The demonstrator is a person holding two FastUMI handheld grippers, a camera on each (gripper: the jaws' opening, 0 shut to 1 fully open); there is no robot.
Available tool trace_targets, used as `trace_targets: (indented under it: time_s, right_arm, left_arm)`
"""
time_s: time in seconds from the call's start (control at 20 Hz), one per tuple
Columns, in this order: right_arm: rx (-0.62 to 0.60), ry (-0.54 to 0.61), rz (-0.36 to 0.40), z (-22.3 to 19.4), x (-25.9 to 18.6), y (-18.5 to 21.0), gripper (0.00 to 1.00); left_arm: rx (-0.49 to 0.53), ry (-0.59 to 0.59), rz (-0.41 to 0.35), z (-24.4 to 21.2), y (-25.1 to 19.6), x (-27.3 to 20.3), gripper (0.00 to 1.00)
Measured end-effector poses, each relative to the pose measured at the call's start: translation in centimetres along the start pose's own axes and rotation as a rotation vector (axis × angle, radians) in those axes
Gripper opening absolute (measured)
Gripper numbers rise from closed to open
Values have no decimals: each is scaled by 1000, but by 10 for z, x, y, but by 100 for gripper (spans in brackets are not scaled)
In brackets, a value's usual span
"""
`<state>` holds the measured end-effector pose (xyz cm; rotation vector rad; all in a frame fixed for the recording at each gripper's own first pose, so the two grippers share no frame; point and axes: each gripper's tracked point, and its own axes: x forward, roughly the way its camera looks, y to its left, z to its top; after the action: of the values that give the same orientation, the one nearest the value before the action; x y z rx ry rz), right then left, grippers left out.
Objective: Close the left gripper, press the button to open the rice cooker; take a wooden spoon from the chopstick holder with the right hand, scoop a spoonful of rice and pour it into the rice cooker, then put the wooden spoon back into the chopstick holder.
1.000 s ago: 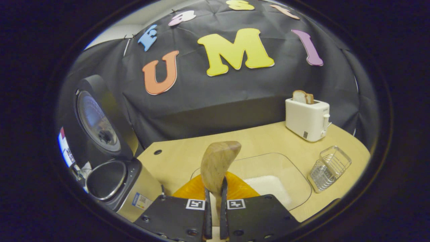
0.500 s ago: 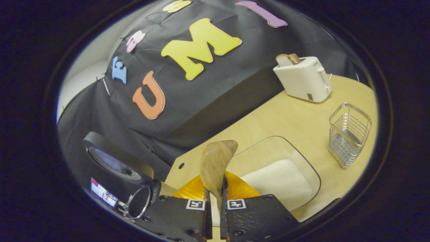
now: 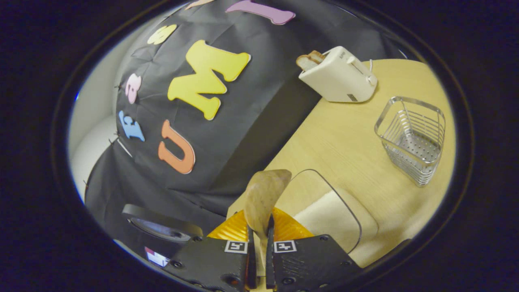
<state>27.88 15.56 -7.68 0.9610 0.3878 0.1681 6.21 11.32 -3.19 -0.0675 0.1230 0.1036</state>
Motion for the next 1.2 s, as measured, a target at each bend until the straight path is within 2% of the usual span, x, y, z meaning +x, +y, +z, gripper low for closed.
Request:
trace_targets:
  time_s: [0.15, 0.25, 0.35, 0.45, 0.6, 0.85, 0.9, 1.2]
  right_arm:
    - [108, -24, 8, 15, -10, -9, 9]
    - [182, -57, -11, 28, -18, -19, 11]
    - [264, -82, -23, 39, -25, -29, 9]
    - [307, -90, 8, 48, -31, -23, 9]
    - [307, -97, 46, 50, -43, -9, 9]
    - [240, -112, 84, 49, -60, 30, 9]
    - [232, -101, 95, 44, -63, 40, 7]
    - [198, -56, 158, 10, -78, 105, 8]
  left_arm:
    - [2, -4, 3, 1, 1, -1, 98]
    - [6, -13, 13, 5, 4, -2, 98]
    - [11, -19, 20, 6, 7, -4, 98]
    - [8, -25, 22, 7, 10, -5, 97]
    - [4, -29, 30, 9, 16, -7, 98]
    - [13, -19, 55, 8, 33, -11, 98]
    - [9, -22, 60, 9, 36, -13, 98]
    - [37, -24, 55, 9, 45, -20, 98]
